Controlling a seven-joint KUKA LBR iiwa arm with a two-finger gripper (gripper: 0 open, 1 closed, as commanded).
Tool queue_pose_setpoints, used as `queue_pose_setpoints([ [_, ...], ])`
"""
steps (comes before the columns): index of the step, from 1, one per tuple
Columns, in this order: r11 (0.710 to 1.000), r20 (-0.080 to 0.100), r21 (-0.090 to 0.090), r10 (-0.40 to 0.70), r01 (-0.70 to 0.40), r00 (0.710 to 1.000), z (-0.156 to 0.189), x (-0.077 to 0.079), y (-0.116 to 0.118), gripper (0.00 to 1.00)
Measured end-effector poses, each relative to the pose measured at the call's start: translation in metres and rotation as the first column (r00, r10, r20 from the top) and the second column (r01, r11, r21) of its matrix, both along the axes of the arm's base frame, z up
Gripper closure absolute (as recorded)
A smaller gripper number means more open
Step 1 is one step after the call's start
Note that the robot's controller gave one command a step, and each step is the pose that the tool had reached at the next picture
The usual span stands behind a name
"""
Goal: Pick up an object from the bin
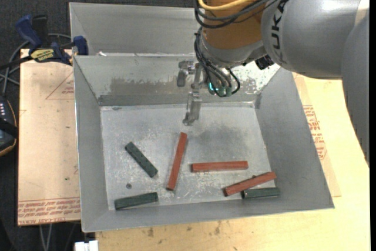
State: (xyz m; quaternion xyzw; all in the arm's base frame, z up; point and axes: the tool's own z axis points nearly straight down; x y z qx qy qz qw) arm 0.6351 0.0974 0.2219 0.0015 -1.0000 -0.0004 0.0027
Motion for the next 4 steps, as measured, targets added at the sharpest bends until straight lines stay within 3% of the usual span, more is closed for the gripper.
queue_pose_setpoints([
  [1,0.997,-0.005,-0.001,0.083,-0.083,0.997,-0.118,-0.069,-0.045,0.00],
  [2,0.934,0.005,0.002,0.357,-0.357,0.934,-0.104,-0.131,-0.006,0.00],
  [3,0.524,0.009,-0.001,0.852,-0.852,0.524,-0.149,-0.072,0.005,0.00],
  [4,0.525,0.009,-0.001,0.851,-0.851,0.524,-0.148,-0.072,0.004,1.00],
])
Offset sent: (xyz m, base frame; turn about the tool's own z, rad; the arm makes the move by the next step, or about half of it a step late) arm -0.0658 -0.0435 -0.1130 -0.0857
